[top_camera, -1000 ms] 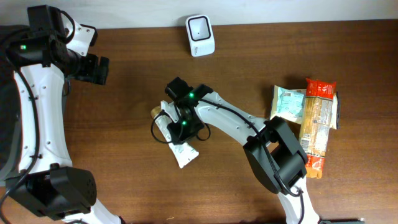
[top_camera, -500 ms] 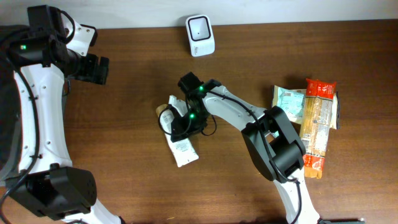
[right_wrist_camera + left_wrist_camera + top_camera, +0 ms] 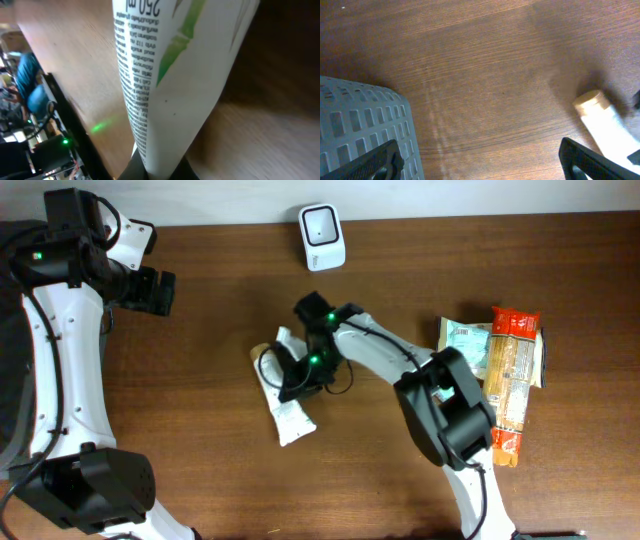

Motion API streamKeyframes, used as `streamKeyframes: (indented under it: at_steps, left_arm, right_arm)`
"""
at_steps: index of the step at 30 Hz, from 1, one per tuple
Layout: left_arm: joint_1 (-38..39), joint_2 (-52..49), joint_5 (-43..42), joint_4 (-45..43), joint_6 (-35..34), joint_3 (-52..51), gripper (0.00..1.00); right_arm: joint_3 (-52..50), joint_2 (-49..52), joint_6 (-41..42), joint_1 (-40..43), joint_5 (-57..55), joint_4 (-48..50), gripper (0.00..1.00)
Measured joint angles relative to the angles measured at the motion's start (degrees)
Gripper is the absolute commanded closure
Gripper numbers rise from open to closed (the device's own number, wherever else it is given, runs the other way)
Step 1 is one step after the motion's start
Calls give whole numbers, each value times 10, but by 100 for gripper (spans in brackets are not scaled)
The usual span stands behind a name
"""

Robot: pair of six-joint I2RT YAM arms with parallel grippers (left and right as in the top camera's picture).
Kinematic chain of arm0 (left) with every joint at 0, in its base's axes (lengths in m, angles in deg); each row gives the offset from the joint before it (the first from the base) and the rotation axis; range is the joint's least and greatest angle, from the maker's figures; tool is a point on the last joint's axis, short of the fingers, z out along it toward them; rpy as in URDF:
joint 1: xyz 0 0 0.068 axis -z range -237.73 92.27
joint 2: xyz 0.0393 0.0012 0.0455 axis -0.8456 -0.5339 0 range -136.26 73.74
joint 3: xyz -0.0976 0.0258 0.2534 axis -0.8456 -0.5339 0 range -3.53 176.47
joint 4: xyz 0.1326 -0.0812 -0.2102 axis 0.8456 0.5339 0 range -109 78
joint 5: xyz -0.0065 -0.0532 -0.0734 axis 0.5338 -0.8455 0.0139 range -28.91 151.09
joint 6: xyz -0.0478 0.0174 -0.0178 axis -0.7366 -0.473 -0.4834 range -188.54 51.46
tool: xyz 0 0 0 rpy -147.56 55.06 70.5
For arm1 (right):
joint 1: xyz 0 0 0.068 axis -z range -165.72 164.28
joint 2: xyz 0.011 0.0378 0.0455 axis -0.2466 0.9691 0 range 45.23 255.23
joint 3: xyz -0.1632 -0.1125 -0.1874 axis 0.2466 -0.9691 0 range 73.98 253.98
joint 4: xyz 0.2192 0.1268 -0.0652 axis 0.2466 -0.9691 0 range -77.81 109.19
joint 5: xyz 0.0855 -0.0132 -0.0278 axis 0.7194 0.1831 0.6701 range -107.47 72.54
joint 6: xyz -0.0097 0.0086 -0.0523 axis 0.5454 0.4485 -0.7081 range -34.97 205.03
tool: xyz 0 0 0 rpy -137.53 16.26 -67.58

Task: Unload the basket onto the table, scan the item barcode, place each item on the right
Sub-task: 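Lift the white tube and carry it toward the scanner, then hold the white tube in front of the white scanner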

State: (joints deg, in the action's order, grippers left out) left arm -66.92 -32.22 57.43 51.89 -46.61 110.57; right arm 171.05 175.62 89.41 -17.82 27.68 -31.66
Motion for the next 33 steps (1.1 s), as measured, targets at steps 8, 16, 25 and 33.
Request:
streamKeyframes:
  at_steps: [8,16,25,33]
  left_arm:
    - [0,0,0,0,0,0,1]
    - [0,0,0,0,0,0,1]
    - [0,0,0,0,0,0,1]
    - [0,0,0,-1,0,0,1]
  right_arm:
    - [3,-298,-66,103,61,-13,96]
    - [4,-406,-76,140,70,-35,96]
    - [4,-410,-43,139,17,-51,96]
    - [268,-231,-59,43,-444,-109,96]
